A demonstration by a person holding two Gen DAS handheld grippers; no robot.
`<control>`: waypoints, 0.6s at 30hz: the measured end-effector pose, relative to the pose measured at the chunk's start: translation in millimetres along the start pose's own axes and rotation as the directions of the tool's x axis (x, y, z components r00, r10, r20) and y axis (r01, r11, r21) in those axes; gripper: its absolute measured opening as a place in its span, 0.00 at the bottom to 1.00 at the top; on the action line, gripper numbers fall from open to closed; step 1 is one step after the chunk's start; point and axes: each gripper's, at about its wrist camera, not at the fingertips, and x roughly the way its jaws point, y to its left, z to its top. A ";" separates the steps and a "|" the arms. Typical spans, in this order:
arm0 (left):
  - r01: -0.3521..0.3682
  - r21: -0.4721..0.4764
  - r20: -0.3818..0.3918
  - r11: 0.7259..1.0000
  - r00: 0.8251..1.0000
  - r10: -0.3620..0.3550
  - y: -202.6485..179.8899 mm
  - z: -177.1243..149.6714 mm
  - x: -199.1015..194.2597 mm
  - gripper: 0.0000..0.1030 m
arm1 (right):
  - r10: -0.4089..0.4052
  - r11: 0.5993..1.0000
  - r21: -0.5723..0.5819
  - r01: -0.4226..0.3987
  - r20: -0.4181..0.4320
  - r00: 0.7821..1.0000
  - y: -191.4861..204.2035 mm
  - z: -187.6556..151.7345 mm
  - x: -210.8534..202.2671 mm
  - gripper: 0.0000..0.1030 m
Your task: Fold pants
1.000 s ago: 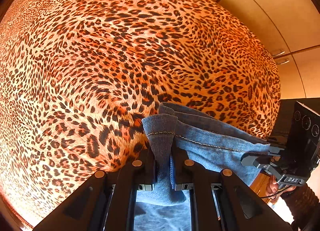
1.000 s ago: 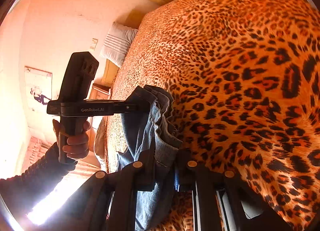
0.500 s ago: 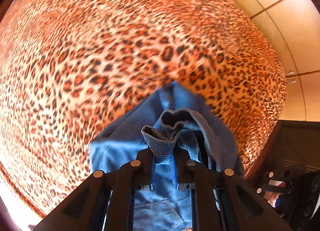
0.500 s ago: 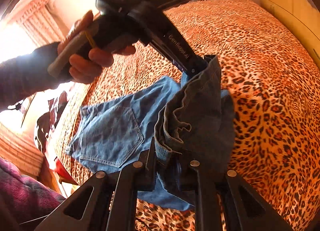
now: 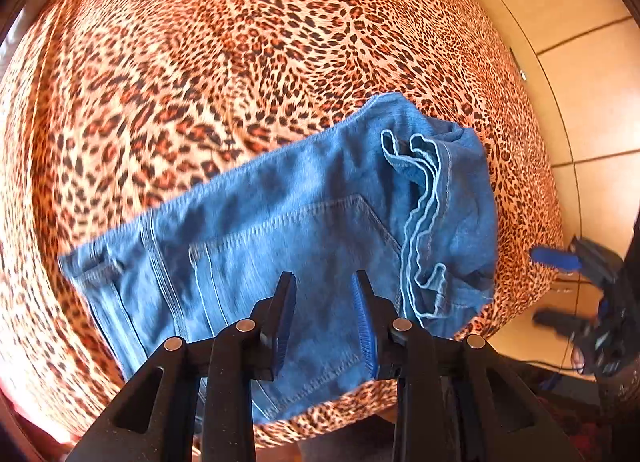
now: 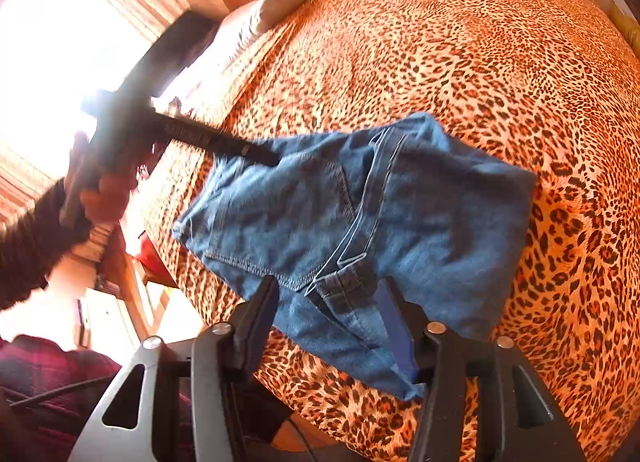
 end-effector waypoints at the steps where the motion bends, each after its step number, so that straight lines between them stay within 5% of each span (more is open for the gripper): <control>1: 0.022 -0.045 0.020 0.999 1.000 -0.021 -1.1 -17.1 -5.0 0.28 | 0.012 1.000 -0.003 -0.012 -0.001 1.000 -11.3 10.9 -3.2 0.61; 4: 0.101 -0.190 0.075 0.977 0.993 -0.088 -13.2 -55.9 2.4 0.31 | -0.002 0.997 -0.081 -0.002 -0.044 0.999 -37.0 43.4 4.0 0.61; 9: 0.177 -0.402 0.113 0.898 0.983 -0.144 -49.5 -88.7 44.1 0.31 | 0.045 0.978 -0.194 -0.078 -0.167 0.985 -60.6 72.3 29.2 0.61; 14: 0.153 -0.549 0.127 0.822 0.987 -0.098 -58.2 -114.7 51.8 0.31 | 0.172 0.907 -0.309 -0.287 -0.350 0.921 -43.5 26.3 45.5 0.60; 18: 0.123 -0.623 0.141 0.772 0.989 -0.043 -49.0 -134.1 42.0 0.31 | 0.176 0.895 -0.321 -0.311 -0.385 0.906 -35.0 -16.4 72.7 0.57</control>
